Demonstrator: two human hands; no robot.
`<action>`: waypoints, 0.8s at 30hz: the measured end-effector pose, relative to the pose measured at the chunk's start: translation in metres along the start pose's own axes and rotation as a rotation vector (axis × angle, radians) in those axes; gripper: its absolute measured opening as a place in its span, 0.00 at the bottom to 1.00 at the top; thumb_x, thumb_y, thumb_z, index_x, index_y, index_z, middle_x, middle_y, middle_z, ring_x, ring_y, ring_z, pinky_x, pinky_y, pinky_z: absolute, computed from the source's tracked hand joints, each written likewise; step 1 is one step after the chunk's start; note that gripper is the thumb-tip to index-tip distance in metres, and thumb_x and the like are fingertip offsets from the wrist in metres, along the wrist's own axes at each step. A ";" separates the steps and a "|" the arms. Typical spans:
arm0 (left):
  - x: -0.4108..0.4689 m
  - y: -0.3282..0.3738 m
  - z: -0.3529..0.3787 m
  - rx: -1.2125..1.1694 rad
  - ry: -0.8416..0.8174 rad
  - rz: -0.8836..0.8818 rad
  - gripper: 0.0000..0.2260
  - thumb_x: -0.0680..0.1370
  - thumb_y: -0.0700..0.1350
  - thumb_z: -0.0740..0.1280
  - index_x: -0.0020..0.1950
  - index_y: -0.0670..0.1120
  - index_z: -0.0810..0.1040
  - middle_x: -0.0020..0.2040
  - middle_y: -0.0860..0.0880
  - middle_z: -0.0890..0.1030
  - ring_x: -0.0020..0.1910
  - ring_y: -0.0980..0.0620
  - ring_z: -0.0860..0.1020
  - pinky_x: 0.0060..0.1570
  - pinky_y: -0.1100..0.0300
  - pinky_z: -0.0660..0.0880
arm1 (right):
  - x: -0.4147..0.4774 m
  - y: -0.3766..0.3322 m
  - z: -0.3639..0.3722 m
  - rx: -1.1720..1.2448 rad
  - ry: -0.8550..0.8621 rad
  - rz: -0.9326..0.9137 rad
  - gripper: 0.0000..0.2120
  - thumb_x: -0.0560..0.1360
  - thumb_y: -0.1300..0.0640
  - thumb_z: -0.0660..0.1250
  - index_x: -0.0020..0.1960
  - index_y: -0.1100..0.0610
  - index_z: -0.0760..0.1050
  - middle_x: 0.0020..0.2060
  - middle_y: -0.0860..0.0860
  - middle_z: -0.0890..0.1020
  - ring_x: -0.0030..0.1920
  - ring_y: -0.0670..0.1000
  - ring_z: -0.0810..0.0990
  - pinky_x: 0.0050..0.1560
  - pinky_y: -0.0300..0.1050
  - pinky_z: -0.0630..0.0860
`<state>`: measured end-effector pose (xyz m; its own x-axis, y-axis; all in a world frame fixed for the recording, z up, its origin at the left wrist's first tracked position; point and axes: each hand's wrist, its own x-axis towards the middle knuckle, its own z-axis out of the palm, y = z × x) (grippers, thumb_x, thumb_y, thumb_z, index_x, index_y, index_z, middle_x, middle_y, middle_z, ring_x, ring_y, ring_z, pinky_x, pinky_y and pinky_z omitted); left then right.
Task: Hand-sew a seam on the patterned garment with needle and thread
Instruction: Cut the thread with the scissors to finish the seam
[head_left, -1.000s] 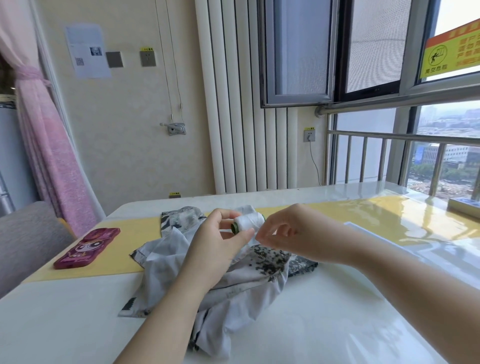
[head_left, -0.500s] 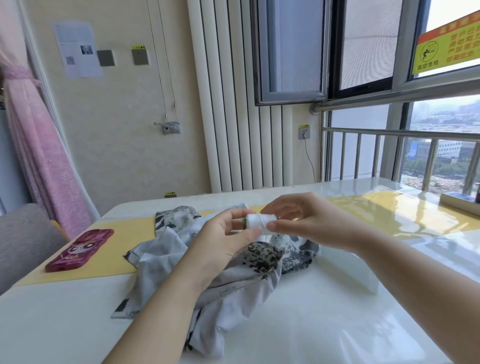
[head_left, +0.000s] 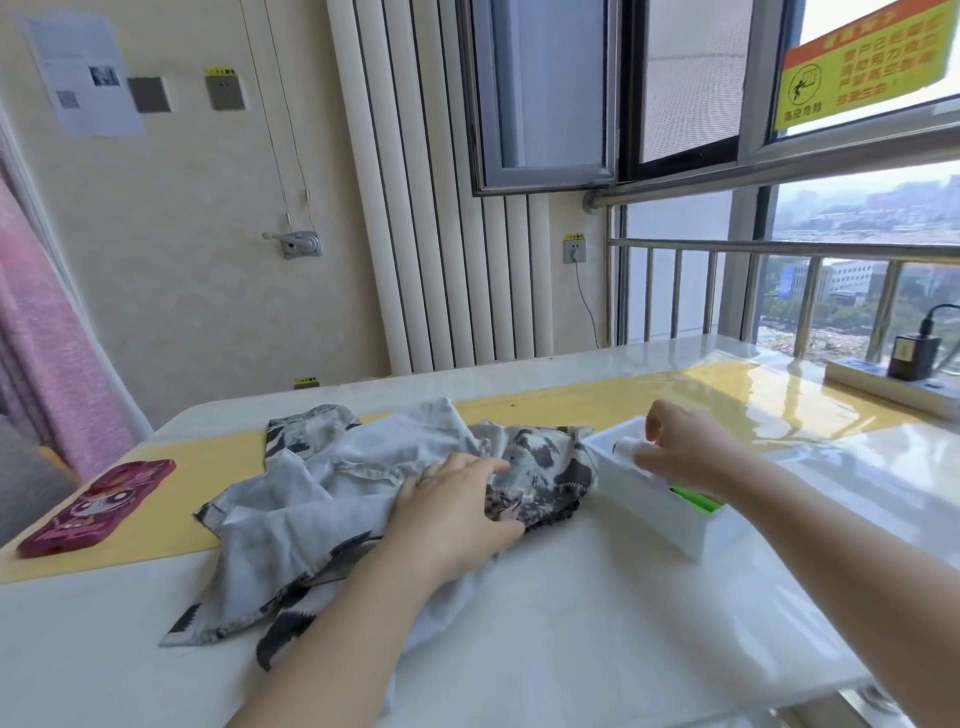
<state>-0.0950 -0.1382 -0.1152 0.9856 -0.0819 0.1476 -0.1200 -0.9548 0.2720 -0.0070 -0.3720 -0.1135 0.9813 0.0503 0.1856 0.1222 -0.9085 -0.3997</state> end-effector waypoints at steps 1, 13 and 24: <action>0.001 -0.002 0.001 -0.004 0.017 0.004 0.26 0.75 0.55 0.66 0.72 0.59 0.63 0.73 0.56 0.64 0.71 0.54 0.64 0.71 0.51 0.58 | 0.000 0.001 0.002 -0.042 -0.008 -0.004 0.09 0.75 0.51 0.63 0.47 0.55 0.66 0.45 0.53 0.76 0.41 0.53 0.72 0.37 0.45 0.68; 0.011 -0.026 -0.003 -0.459 0.277 -0.079 0.07 0.79 0.41 0.61 0.46 0.51 0.75 0.42 0.52 0.81 0.41 0.54 0.78 0.39 0.66 0.72 | -0.006 -0.024 0.027 -0.314 0.002 -0.181 0.17 0.74 0.69 0.56 0.57 0.57 0.77 0.56 0.53 0.77 0.53 0.56 0.78 0.47 0.46 0.75; 0.010 -0.105 -0.039 -1.126 0.711 -0.419 0.10 0.80 0.41 0.60 0.42 0.50 0.77 0.42 0.48 0.80 0.50 0.44 0.79 0.51 0.54 0.75 | -0.043 -0.117 0.041 0.119 -0.089 -0.621 0.21 0.74 0.55 0.65 0.66 0.45 0.69 0.65 0.45 0.68 0.47 0.48 0.73 0.49 0.43 0.69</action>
<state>-0.0768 -0.0277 -0.1047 0.7414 0.6341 0.2194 -0.1996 -0.1038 0.9744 -0.0573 -0.2507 -0.1110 0.7303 0.5915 0.3417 0.6828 -0.6471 -0.3392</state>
